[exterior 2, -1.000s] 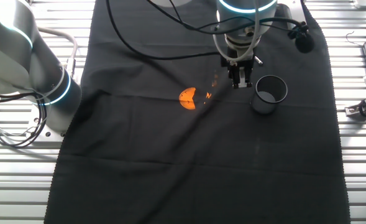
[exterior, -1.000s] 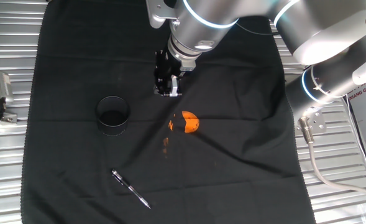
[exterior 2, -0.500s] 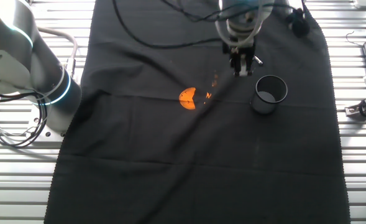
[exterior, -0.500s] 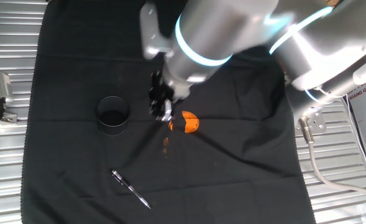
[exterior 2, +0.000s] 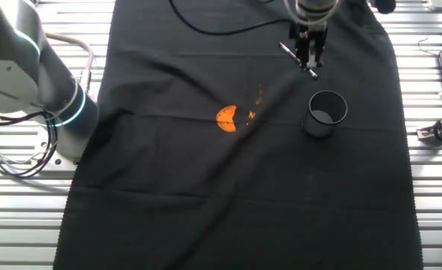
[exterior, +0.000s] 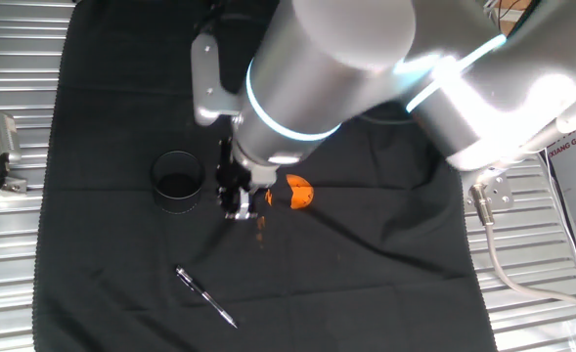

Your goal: Put the pen into the pen holder

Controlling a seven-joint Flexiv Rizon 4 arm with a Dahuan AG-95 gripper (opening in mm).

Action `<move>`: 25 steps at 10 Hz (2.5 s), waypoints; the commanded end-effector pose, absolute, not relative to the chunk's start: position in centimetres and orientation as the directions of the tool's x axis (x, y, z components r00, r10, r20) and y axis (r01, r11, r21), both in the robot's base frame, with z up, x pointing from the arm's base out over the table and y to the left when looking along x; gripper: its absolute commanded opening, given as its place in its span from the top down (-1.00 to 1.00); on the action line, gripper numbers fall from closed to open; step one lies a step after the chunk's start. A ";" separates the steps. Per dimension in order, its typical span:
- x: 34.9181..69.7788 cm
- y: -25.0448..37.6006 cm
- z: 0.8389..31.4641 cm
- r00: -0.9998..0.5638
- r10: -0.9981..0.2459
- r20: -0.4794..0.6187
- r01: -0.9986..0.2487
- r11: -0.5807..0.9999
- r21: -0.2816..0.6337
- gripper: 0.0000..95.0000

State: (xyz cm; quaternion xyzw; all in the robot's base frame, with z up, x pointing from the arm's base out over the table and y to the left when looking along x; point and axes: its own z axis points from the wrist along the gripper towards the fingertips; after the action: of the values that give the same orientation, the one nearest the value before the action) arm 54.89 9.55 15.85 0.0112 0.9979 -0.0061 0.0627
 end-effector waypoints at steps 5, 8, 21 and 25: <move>56.4 11.8 15.2 -0.985 0.115 -0.126 0.115 0.993 0.008 1.00; 57.3 12.7 12.5 -0.980 0.144 -0.135 0.143 0.990 0.015 1.00; 59.5 15.6 10.1 -0.957 0.250 -0.148 0.252 0.968 0.002 1.00; 58.7 16.9 9.6 -0.956 0.251 -0.151 0.252 0.968 0.011 1.00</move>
State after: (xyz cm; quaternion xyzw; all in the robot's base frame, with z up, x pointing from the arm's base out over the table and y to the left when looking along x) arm 58.67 16.86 9.63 0.1272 0.9889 -0.0037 0.0767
